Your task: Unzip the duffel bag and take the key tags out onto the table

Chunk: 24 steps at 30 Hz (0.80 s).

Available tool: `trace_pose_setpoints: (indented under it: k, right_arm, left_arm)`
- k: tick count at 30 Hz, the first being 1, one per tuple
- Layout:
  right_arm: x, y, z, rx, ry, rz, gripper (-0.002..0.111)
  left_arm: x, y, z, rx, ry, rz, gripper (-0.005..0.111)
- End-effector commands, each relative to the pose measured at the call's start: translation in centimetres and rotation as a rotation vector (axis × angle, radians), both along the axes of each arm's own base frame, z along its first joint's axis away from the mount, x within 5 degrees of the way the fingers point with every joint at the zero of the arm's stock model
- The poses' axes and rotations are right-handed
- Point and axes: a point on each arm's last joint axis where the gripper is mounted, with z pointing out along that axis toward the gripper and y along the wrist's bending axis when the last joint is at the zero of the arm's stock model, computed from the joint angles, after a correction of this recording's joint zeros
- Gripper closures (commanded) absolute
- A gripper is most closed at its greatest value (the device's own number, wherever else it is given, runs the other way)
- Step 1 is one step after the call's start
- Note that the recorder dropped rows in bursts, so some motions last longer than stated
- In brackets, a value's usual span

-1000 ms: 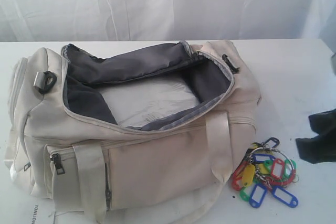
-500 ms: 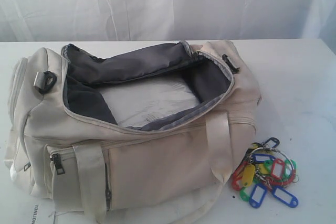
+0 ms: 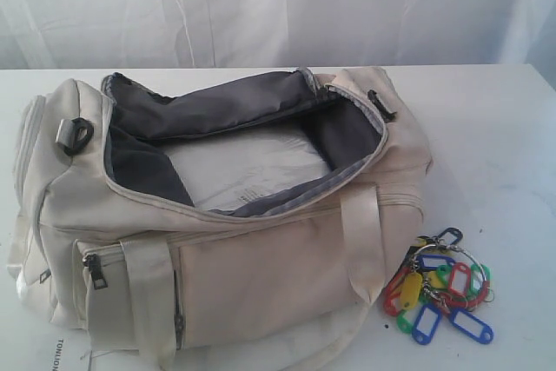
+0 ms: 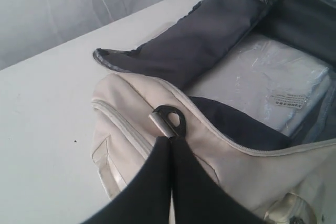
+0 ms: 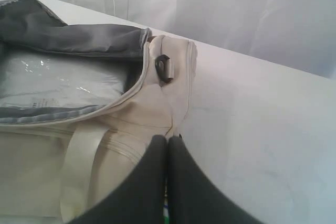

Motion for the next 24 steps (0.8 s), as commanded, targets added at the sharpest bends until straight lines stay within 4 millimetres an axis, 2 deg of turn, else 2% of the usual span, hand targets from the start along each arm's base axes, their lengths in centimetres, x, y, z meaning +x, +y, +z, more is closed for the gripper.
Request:
trace_pose_setpoints:
  k: [1,5,8,11,14,17,19,20,22,23,24]
  right_arm:
    - [0.0,-0.1,0.0,-0.01,-0.018,0.003,0.108]
    - [0.0,-0.1,0.0,-0.01,-0.018,0.003,0.108]
    - [0.0,-0.1,0.0,-0.01,-0.018,0.003,0.108]
    - [0.0,-0.1,0.0,-0.01,-0.018,0.003,0.108]
    - [0.0,-0.1,0.0,-0.01,-0.018,0.003,0.108]
    - [0.0,-0.1,0.0,-0.01,-0.018,0.003,0.108]
    - [0.0,-0.1,0.0,-0.01,-0.018,0.003,0.108]
    - [0.0,-0.1,0.0,-0.01,-0.018,0.003,0.108]
    - [0.0,0.0,-0.1,-0.005,-0.011,0.003,0.108]
    - [-0.1,-0.1,0.0,-0.003,-0.013,0.003,0.108]
    - [-0.1,-0.2,0.0,-0.004,-0.013,0.001,0.108]
  left_arm:
    - [-2.6,0.5,1.0,-0.024,-0.088,0.01,0.107]
    - [-4.9,1.1,1.8,-0.031,-0.173,0.059,0.107]
    - [-7.5,1.5,2.2,-0.059,-0.271,0.1,0.107]
    - [-9.5,1.8,0.7,-0.098,-0.373,0.138,0.107]
    - [-9.9,2.1,-3.3,-0.176,-0.459,0.186,0.107]
    - [-9.1,2.6,-8.8,-0.3,-0.519,0.269,0.107]
    - [-8.3,3.0,-13.2,-0.405,-0.525,0.347,0.107]
    - [-7.6,3.3,-15.7,-0.454,-0.484,0.395,0.107]
    - [-6.8,3.9,-19.3,-0.57,-0.442,0.5,0.107]
    - [-6.8,3.8,-19.6,-0.634,-0.39,0.509,0.107]
    - [-6.9,3.2,-20.4,-0.539,-0.301,0.461,0.107]
